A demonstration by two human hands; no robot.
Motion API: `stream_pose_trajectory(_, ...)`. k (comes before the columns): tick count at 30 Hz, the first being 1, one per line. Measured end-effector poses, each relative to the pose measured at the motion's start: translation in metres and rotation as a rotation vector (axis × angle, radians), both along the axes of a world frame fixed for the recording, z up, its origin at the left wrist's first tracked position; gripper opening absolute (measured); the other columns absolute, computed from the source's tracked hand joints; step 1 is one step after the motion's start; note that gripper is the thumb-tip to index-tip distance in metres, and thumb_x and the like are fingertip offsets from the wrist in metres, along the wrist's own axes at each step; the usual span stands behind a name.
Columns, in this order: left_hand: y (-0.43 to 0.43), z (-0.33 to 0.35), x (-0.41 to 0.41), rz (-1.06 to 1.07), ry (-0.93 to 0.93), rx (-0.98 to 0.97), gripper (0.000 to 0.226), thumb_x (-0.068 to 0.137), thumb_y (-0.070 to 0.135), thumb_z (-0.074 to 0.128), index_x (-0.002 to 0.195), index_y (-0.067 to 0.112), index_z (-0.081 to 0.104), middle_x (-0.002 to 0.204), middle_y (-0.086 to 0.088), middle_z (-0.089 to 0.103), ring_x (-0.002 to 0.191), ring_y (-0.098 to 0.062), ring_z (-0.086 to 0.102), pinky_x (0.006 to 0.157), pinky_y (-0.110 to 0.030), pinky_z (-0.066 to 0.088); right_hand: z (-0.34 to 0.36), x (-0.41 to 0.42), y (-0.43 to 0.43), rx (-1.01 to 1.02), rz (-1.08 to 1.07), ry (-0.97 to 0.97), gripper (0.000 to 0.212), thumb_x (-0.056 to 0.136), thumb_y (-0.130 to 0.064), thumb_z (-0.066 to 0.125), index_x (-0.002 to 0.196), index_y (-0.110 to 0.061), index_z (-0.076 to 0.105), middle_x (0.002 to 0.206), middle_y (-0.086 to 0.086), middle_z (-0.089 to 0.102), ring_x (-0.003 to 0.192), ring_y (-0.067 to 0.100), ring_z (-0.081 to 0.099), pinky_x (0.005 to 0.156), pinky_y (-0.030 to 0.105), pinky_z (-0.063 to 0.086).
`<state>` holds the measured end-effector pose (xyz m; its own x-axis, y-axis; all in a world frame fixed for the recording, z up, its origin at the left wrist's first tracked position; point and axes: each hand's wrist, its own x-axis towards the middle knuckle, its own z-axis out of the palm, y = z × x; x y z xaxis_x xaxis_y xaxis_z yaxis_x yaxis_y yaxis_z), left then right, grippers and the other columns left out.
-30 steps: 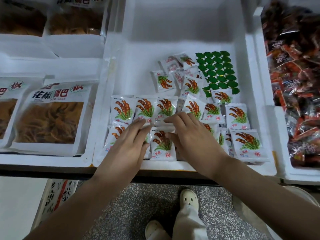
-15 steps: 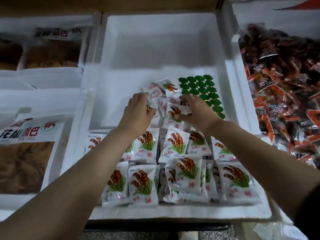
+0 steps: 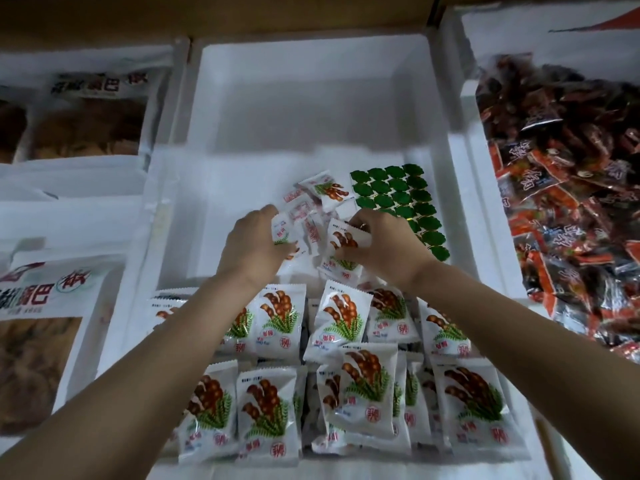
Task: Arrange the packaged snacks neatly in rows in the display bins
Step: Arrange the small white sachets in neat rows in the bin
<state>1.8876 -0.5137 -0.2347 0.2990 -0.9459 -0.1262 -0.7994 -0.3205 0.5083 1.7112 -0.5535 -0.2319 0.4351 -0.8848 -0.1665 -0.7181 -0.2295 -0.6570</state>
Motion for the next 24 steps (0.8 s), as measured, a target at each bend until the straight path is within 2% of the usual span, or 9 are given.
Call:
stream_pose_trajectory(3,0.011,0.019,0.000,0.073,0.073,-0.194,0.020,0.087,0.017,0.067,0.096,0.016,0.048,0.083,0.002,0.055,0.068,-0.012,0.048,0.051,-0.008,0.036,0.006,-0.005,0.003,-0.060,0.001,-0.030,0.031,0.084,-0.025,0.068,0.110,-0.014,0.055,0.097,0.000,0.063,0.067,0.007,0.057,0.058,0.014,0.046)
stream_pose_trajectory(6,0.026,0.046,0.001,0.136,0.288,-0.273,0.016,0.089,0.017,0.062,0.098,0.006,0.055,0.085,0.004,0.065,0.071,-0.012,0.060,0.053,-0.006,0.040,0.020,-0.014,0.011,-0.118,-0.049,-0.123,0.031,0.087,-0.025,0.065,0.111,-0.013,0.050,0.091,-0.004,0.060,0.068,0.002,0.058,0.059,0.011,0.050)
stream_pose_trajectory(9,0.051,0.069,0.001,0.093,0.494,-0.264,0.015,0.086,0.020,0.066,0.099,0.019,0.059,0.087,0.011,0.069,0.076,-0.006,0.065,0.066,-0.018,0.049,0.035,-0.022,0.023,-0.108,-0.096,-0.242,0.027,0.087,-0.025,0.064,0.107,-0.017,0.047,0.081,-0.013,0.057,0.062,-0.002,0.060,0.052,0.007,0.047)
stream_pose_trajectory(13,0.072,0.067,0.009,0.167,0.591,-0.158,0.028,0.076,0.022,0.076,0.097,0.026,0.058,0.086,0.010,0.069,0.065,-0.004,0.064,0.055,-0.008,0.045,0.046,-0.021,0.037,-0.093,-0.127,-0.329,0.026,0.085,-0.027,0.066,0.103,-0.016,0.051,0.076,-0.011,0.062,0.057,0.004,0.061,0.044,0.011,0.043)
stream_pose_trajectory(15,0.079,0.058,0.013,0.185,0.590,-0.115,0.021,0.077,0.022,0.075,0.090,0.027,0.059,0.091,0.007,0.068,0.062,-0.003,0.060,0.060,-0.008,0.045,0.048,-0.017,0.042,-0.061,-0.128,-0.365,0.022,0.085,-0.025,0.066,0.099,-0.016,0.051,0.073,-0.009,0.061,0.050,0.004,0.058,0.041,0.011,0.040)
stream_pose_trajectory(17,0.085,0.050,0.016,0.148,0.570,-0.041,0.015,0.082,0.021,0.071,0.090,0.027,0.059,0.099,0.004,0.063,0.075,-0.007,0.059,0.075,-0.017,0.049,0.048,-0.012,0.045,-0.035,-0.120,-0.380,0.021,0.085,-0.024,0.066,0.098,-0.018,0.051,0.075,-0.008,0.062,0.052,0.005,0.060,0.041,0.015,0.044)
stream_pose_trajectory(20,0.093,0.041,0.018,0.095,0.587,0.029,0.009,0.088,0.016,0.065,0.094,0.017,0.059,0.101,-0.004,0.063,0.077,-0.010,0.064,0.071,-0.025,0.056,0.047,-0.009,0.047,0.009,-0.121,-0.393,0.020,0.084,-0.026,0.067,0.096,-0.021,0.052,0.080,-0.007,0.065,0.059,0.009,0.064,0.043,0.017,0.046)
stream_pose_trajectory(22,0.095,0.037,0.020,0.142,0.588,0.019,0.010,0.087,0.019,0.065,0.097,0.020,0.060,0.101,-0.003,0.065,0.076,-0.011,0.065,0.080,-0.036,0.056,0.045,-0.008,0.050,0.034,-0.124,-0.407,0.018,0.084,-0.025,0.067,0.095,-0.021,0.052,0.082,-0.006,0.065,0.062,0.011,0.065,0.045,0.017,0.047)
stream_pose_trajectory(24,0.097,0.034,0.022,0.238,0.591,-0.013,0.019,0.086,0.026,0.066,0.105,0.024,0.061,0.102,-0.004,0.066,0.084,-0.013,0.063,0.085,-0.035,0.052,0.043,-0.007,0.053,0.025,-0.126,-0.403,0.019,0.085,-0.024,0.066,0.097,-0.019,0.052,0.081,-0.005,0.064,0.063,0.009,0.065,0.047,0.016,0.049)
